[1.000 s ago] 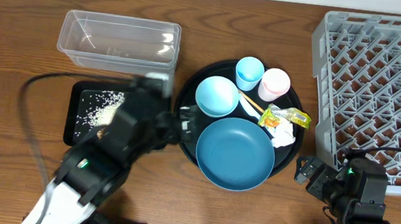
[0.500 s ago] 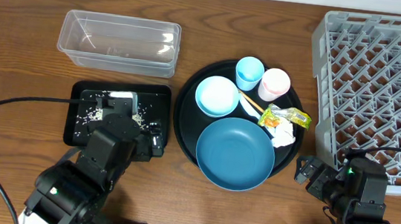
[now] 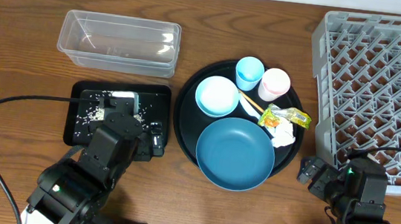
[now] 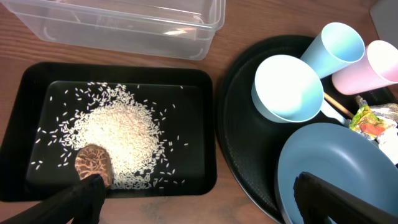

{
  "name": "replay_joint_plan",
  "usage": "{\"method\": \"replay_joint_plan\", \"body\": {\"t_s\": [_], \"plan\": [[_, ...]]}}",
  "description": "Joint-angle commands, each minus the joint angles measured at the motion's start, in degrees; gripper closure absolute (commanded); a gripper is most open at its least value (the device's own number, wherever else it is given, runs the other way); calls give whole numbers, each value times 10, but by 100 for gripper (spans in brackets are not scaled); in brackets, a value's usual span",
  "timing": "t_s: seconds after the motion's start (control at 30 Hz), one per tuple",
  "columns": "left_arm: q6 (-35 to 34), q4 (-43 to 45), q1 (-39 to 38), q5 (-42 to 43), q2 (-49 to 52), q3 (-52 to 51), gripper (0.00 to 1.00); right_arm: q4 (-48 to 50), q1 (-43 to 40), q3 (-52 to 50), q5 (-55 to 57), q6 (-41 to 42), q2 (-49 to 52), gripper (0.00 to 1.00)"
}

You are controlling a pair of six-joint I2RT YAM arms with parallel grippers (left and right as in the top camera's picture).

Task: Sort waste into correct bins and load items into the dishwasher rack
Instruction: 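Release the bowl and retract the left gripper to the black tray, then reach the right gripper toward the blue plate's near rim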

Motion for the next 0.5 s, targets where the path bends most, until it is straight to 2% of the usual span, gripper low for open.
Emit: {"method": "replay_joint_plan", "body": {"t_s": [0.0,0.23,0.47], "plan": [[3,-2,2,-13,0,9,2,-3,-4,9,39,-12,-1,1],[3,-2,2,-13,0,9,2,-3,-4,9,39,-12,-1,1],[3,-2,2,-13,0,9,2,-7,-3,9,-236,83,-1,1]]}}
